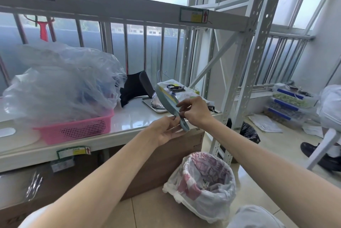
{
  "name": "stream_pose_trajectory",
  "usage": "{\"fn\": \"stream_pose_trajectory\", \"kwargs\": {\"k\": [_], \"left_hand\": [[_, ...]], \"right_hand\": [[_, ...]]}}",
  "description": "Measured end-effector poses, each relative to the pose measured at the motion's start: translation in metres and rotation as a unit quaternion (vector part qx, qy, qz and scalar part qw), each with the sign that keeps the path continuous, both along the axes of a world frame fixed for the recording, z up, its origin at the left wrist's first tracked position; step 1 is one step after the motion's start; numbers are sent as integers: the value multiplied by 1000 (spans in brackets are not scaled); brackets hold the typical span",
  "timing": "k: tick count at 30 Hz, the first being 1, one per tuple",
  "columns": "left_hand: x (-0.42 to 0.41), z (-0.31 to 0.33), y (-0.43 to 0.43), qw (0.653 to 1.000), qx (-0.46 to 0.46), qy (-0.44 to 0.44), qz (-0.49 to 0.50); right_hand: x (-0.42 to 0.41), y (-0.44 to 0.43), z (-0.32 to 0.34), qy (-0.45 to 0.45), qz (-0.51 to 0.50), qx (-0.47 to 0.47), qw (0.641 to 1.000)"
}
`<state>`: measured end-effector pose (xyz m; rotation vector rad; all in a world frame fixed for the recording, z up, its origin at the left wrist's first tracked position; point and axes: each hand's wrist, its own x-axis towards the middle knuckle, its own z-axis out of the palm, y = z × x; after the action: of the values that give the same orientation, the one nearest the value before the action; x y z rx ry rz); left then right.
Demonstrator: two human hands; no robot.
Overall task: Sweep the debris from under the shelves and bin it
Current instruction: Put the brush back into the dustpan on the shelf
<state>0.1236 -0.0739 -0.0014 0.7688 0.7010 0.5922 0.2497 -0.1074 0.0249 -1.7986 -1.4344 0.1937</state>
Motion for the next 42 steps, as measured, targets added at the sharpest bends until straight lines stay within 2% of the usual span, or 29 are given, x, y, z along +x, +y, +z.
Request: {"fn": "stream_pose_trajectory", "kwargs": {"k": [4,9,14,18,25,42], "left_hand": [[1,3,-5,1000,-8,5,-3],[5,3,3,995,-57,-19,78],[11,3,14,983,-80,-43,157],[15,2,11,980,-77,-39,181],[19,-3,13,982,-82,4,172],[18,-9,6,991,-71,-9,113]], "right_hand": [[2,5,-2,3,-18,9,1000],[12,3,0,-12,-43,18,999],[25,-8,9,52,36,-145,987],[23,-11,9,49,76,-176,980],[17,-10,6,63,85,-171,980],[26,-17,6,166,102,-218,956]]}}
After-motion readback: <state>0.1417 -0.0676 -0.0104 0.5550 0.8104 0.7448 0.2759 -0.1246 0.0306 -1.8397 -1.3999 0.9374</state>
